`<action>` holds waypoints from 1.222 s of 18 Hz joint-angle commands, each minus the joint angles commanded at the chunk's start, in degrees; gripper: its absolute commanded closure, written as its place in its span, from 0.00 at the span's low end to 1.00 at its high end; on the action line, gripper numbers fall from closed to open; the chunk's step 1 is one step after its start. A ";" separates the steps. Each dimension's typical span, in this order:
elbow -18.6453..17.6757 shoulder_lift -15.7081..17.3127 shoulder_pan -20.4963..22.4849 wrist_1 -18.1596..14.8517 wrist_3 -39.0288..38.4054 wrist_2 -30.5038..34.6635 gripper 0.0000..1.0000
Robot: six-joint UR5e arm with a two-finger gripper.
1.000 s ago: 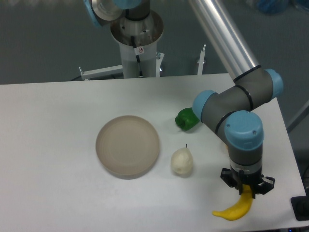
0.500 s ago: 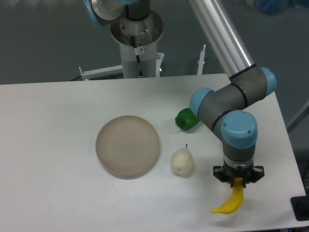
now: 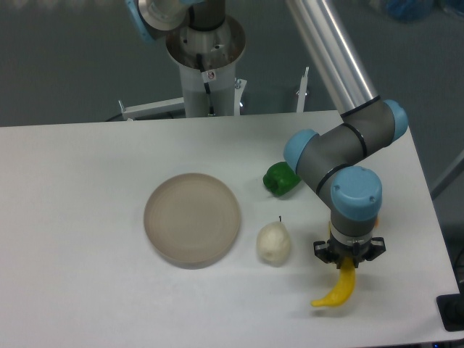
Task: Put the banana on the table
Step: 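Lower the held banana toward the table beside the pear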
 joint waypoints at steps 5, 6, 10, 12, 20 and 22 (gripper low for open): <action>-0.53 -0.09 -0.09 0.00 0.00 -0.09 0.65; -0.62 -0.17 -0.17 0.09 0.00 -0.09 0.65; -0.79 -0.35 -0.44 0.26 0.00 -0.09 0.65; -0.71 -0.44 -0.61 0.26 -0.09 -0.18 0.64; -0.53 -0.35 -0.62 0.44 0.00 0.09 0.33; -0.36 0.00 -0.62 0.44 0.08 -0.09 0.20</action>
